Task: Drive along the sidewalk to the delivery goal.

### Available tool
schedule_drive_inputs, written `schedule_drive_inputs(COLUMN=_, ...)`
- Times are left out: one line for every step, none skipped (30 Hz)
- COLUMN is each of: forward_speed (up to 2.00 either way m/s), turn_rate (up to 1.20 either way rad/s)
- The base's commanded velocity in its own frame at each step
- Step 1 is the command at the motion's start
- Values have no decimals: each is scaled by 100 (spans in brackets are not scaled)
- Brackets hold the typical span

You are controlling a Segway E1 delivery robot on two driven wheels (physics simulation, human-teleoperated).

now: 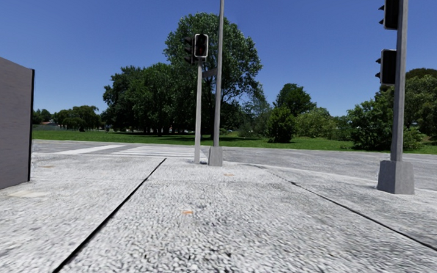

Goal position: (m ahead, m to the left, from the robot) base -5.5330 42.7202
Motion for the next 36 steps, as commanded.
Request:
schedule_drive_inputs(forward_speed=132, turn_rate=0)
schedule_drive_inputs(forward_speed=131, turn_rate=0)
schedule_drive_inputs(forward_speed=131, turn_rate=0)
schedule_drive_inputs(forward_speed=130, turn_rate=0)
schedule_drive_inputs(forward_speed=130, turn_rate=0)
schedule_drive_inputs(forward_speed=130, turn_rate=0)
schedule_drive_inputs(forward_speed=130, turn_rate=0)
schedule_drive_inputs(forward_speed=129, turn_rate=0)
schedule_drive_inputs(forward_speed=129, turn_rate=0)
schedule_drive_inputs(forward_speed=128, turn_rate=0)
schedule_drive_inputs(forward_speed=128, turn_rate=0)
schedule_drive_inputs(forward_speed=128, turn_rate=0)
schedule_drive_inputs(forward_speed=128, turn_rate=0)
schedule_drive_inputs(forward_speed=127, turn_rate=0)
schedule_drive_inputs(forward_speed=127, turn_rate=0)
schedule_drive_inputs(forward_speed=127, turn_rate=0)
schedule_drive_inputs(forward_speed=127, turn_rate=0)
schedule_drive_inputs(forward_speed=127, turn_rate=0)
schedule_drive_inputs(forward_speed=127, turn_rate=0)
schedule_drive_inputs(forward_speed=127, turn_rate=0)
schedule_drive_inputs(forward_speed=127, turn_rate=0)
schedule_drive_inputs(forward_speed=127, turn_rate=0)
schedule_drive_inputs(forward_speed=126, turn_rate=0)
schedule_drive_inputs(forward_speed=126, turn_rate=0)
schedule_drive_inputs(forward_speed=126, turn_rate=0)
schedule_drive_inputs(forward_speed=126, turn_rate=0)
schedule_drive_inputs(forward_speed=126, turn_rate=0)
schedule_drive_inputs(forward_speed=124, turn_rate=0)
schedule_drive_inputs(forward_speed=123, turn_rate=0)
schedule_drive_inputs(forward_speed=123, turn_rate=0)
schedule_drive_inputs(forward_speed=122, turn_rate=0)
schedule_drive_inputs(forward_speed=122, turn_rate=0)
schedule_drive_inputs(forward_speed=122, turn_rate=0)
schedule_drive_inputs(forward_speed=122, turn_rate=0)
schedule_drive_inputs(forward_speed=122, turn_rate=0)
schedule_drive_inputs(forward_speed=121, turn_rate=0)
